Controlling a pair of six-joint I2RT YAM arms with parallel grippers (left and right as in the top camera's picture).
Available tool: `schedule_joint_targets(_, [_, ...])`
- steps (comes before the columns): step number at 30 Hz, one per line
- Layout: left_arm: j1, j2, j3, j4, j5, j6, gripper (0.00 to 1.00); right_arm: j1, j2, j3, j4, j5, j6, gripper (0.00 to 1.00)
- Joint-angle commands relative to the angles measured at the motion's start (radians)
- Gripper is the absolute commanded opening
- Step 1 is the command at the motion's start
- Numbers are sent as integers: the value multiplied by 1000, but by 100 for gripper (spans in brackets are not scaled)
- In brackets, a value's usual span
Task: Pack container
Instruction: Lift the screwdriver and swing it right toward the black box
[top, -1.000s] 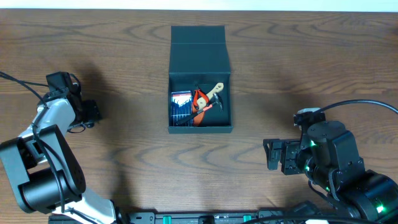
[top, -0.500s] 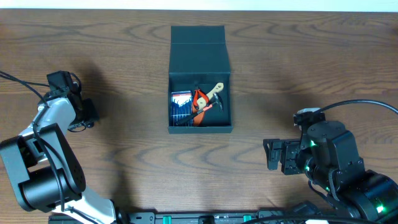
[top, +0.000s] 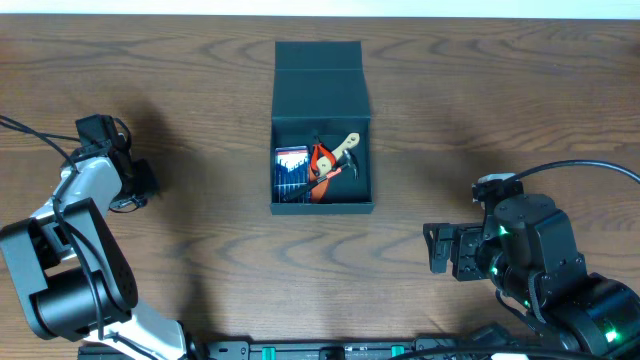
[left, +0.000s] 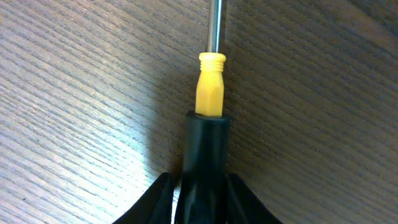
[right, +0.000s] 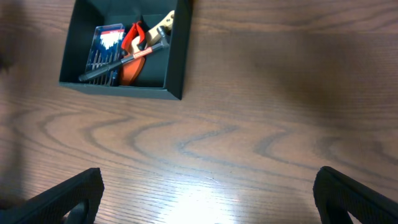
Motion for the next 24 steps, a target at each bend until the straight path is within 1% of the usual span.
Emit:
schedule_joint_targets(1, [1,37,0,-10,-11,5,24,-8,-1,-2,0,3,-13,99])
schedule_joint_targets(7, [1,37,0,-10,-11,5,19,-8,-1,-2,-1,3,-13,99])
schedule_joint_targets(9, [1,37,0,-10,-11,5,13,-8,-1,-2,-1,3,-13,99])
schedule_joint_targets(13, [1,37,1,-10,-11,5,9,-8,-1,-2,0,3,-13,99])
schedule_joint_targets(14, [1,37,3,-10,-11,5,6,-8,-1,-2,-1,3,-13,99])
schedule_joint_targets(24, [1,-26,22,-11,-11,-2,6,-8,-1,-2,-1,3,-13,99])
